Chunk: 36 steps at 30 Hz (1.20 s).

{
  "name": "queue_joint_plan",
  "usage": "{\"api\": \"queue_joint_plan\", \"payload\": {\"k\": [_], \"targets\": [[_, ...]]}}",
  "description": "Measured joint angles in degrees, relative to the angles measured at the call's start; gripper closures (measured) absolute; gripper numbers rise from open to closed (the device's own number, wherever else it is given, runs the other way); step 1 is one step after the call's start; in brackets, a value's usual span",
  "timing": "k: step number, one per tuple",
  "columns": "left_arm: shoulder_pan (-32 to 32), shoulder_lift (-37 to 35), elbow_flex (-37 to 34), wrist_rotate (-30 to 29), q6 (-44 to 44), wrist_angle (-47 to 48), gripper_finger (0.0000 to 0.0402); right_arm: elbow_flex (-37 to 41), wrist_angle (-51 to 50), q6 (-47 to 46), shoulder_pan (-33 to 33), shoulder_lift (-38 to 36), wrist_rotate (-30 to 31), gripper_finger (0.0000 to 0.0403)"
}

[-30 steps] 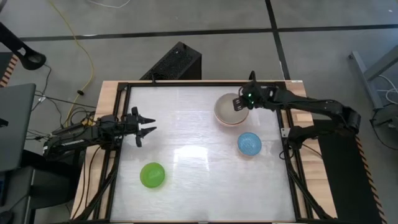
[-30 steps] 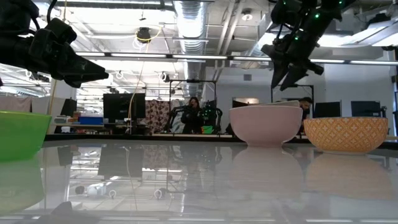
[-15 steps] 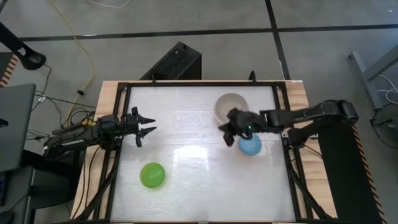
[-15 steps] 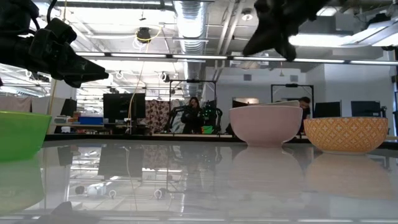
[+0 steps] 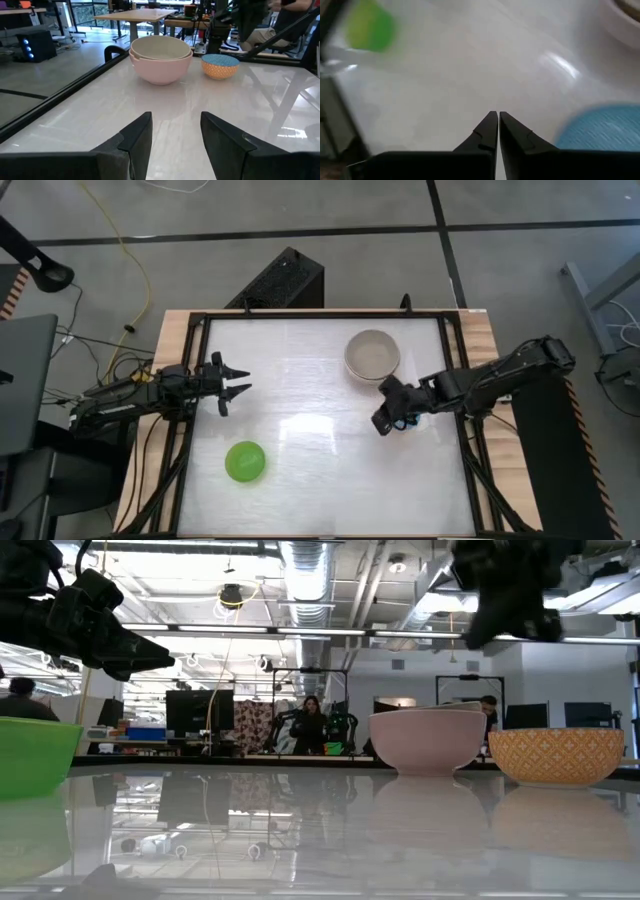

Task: Nest bowls inside each other
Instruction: Stack the blue bowl on top of the gray bowl

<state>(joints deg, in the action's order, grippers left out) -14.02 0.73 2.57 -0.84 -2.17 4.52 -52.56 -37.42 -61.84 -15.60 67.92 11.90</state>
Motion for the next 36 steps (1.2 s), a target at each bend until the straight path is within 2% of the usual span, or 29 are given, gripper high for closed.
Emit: {"api": "queue_joint_plan", "payload": {"k": [6,10,14,21,24,30,36], "targets": [[0.0,0.0,0.0,0.0,0.0,0.0,0.0244,0.0,-12.0,-9.7,0.4,0.0,0.0,0.0362],[0.0,0.0,0.0,0.0,0.0,0.0,0.0244,0.0,-12.8,-10.7,0.7,0.0,0.3,0.0337],[0.0,0.0,0.0,0.0,0.0,0.0,0.0244,0.0,-12.8,-11.6,0.7,0.6,0.2,0.0288],[0.0,0.0,0.0,0.0,0.0,0.0,0.0244,0.3,-12.5,-12.1,0.9,4.9,-1.3,0.0169],[0.0,0.0,0.0,0.1,0.0,0.0,0.0244,0.3,-12.3,-11.4,1.5,7.7,-3.1,0.0142],[0.0,0.0,0.0,0.1,0.0,0.0,0.0244,0.3,-11.3,-10.3,2.3,13.3,-4.8,0.0138],[0.0,0.0,0.0,0.1,0.0,0.0,0.0244,0.3,-11.3,-8.8,2.3,17.5,-5.0,0.0153]]}}
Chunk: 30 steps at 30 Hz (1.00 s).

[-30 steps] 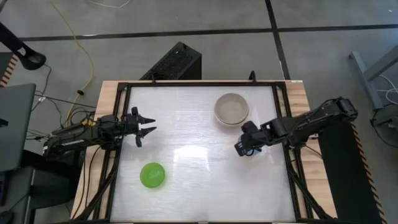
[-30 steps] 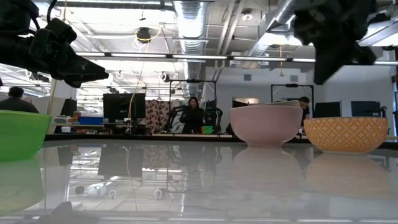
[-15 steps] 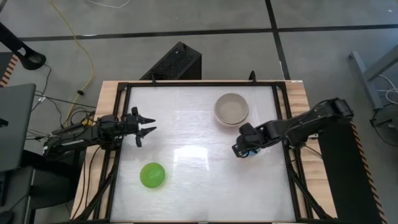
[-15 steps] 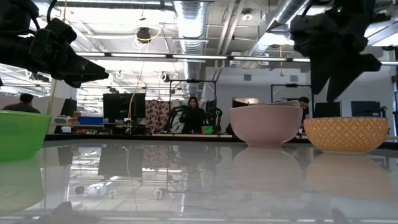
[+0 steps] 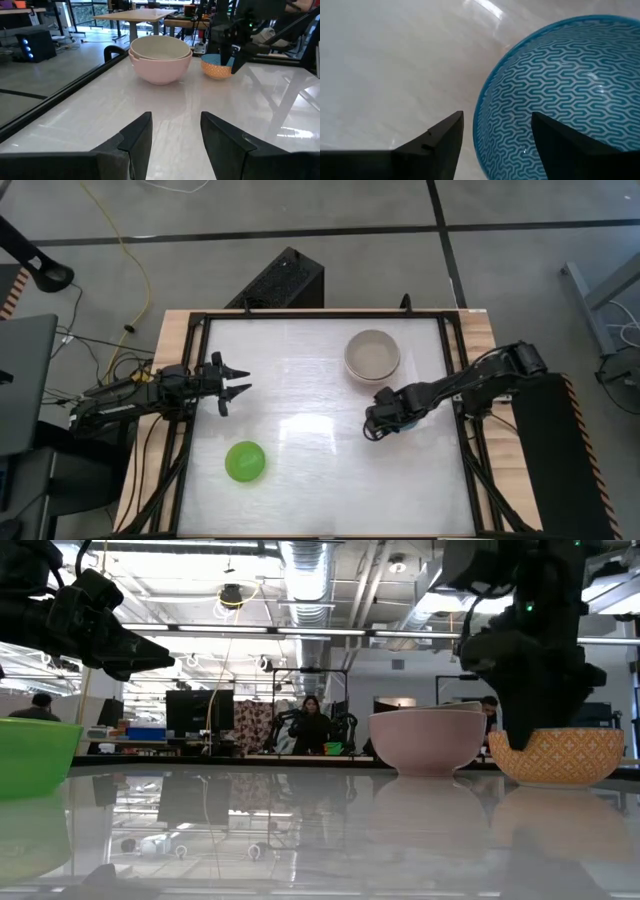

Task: Nest bowls inside each other
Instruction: Stack the blue bowl on top of the gray bowl

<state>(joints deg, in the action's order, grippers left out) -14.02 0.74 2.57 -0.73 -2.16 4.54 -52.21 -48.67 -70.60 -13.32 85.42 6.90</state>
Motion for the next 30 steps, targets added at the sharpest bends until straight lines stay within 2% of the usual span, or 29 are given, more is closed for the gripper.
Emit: {"api": "queue_joint_plan", "payload": {"k": [5,7,12,18,25,27,30], "targets": [[0.0,0.0,0.0,0.0,0.0,0.0,0.0244,0.0,0.1,0.6,0.0,2.0,-0.6,0.0206],[0.0,0.0,0.0,0.0,0.0,0.0,0.0244,0.0,0.1,0.9,0.0,2.1,-1.2,0.0247],[0.0,0.0,0.0,0.0,0.0,0.0,0.0244,-1.1,-0.5,2.3,0.0,1.2,-2.1,0.0378],[0.0,0.0,0.0,0.0,0.0,0.0,0.0244,-7.1,-7.4,3.7,0.8,0.9,-3.6,0.0384],[0.0,0.0,0.0,0.0,0.0,0.0,0.0244,-21.8,-20.6,8.2,1.1,0.8,-8.4,0.0391],[0.0,0.0,0.0,0.0,0.0,0.0,0.0244,-25.9,-23.5,9.9,0.9,0.8,-6.5,0.0391],[0.0,0.0,0.0,0.0,0.0,0.0,0.0244,-31.1,-25.6,14.2,1.5,0.8,-0.4,0.0391]]}}
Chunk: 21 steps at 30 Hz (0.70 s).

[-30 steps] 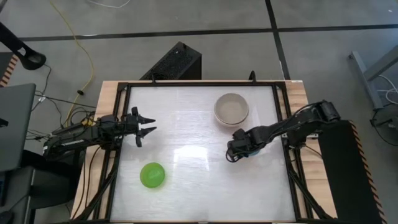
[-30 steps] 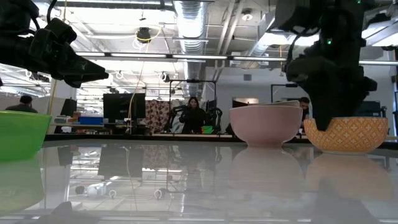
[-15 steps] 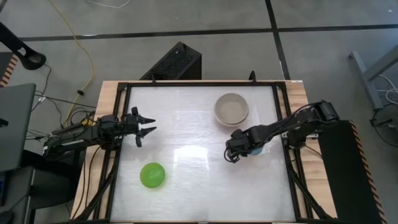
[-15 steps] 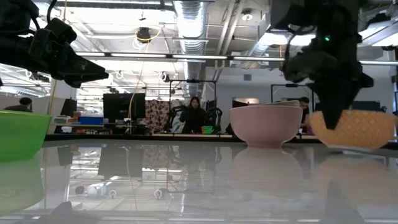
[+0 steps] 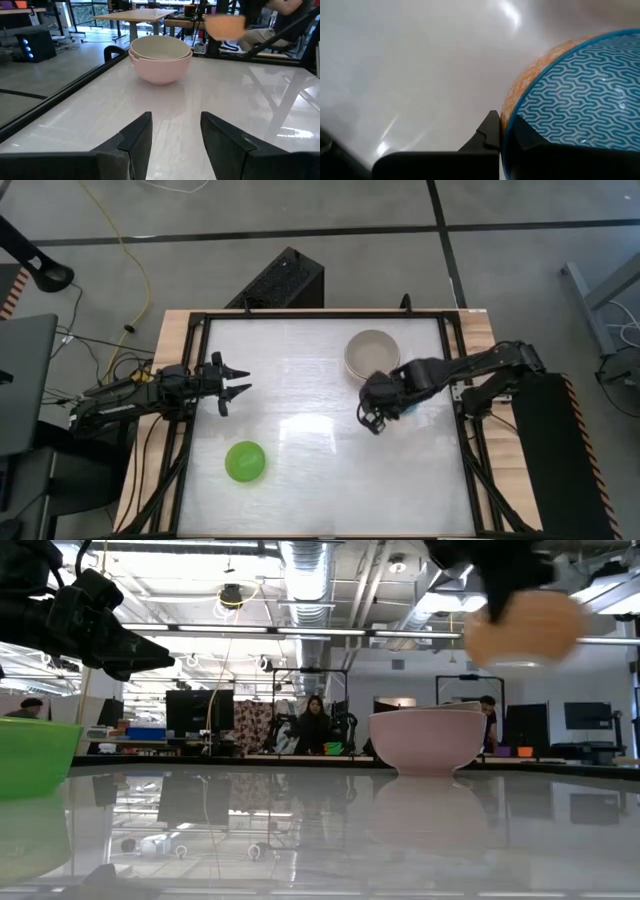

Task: Nest bowls inside each other
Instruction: Stack the blue bowl on top of the gray bowl

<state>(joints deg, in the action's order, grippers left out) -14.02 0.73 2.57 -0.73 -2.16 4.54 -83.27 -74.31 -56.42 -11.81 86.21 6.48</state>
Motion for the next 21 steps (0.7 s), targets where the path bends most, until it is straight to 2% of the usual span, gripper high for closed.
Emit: {"api": "queue_joint_plan", "payload": {"k": [3,6,13,21], "targets": [[0.0,0.0,0.0,0.0,0.0,0.0,0.0244,-3.5,0.1,6.0,2.1,0.0,5.9,0.0391],[0.0,0.0,0.0,0.0,0.0,0.0,0.0244,-5.1,1.6,13.4,5.6,0.0,8.5,0.0391],[0.0,0.0,0.0,0.0,0.0,0.0,0.0244,-5.1,9.6,30.9,16.0,2.2,6.4,0.0391],[0.0,0.0,0.0,0.0,0.0,0.0,0.0244,-5.1,9.9,38.5,24.5,8.4,3.1,0.039]]}}
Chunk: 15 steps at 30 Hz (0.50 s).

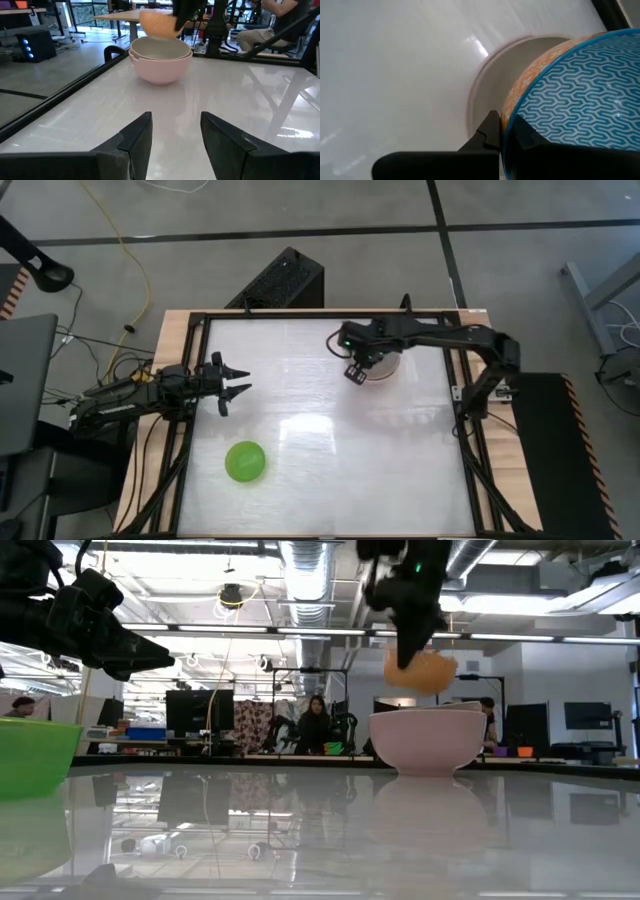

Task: Nest bowls inside each other
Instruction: Stack the blue bowl on top of the gray bowl

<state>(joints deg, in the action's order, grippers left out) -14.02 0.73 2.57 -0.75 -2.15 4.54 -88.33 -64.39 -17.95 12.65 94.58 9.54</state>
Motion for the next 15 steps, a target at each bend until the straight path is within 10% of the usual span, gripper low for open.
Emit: {"api": "queue_joint_plan", "payload": {"k": [15], "targets": [[0.0,0.0,0.0,0.0,0.0,0.0,0.0244,0.6,0.2,1.5,2.1,4.9,-0.9,0.0388]]}}
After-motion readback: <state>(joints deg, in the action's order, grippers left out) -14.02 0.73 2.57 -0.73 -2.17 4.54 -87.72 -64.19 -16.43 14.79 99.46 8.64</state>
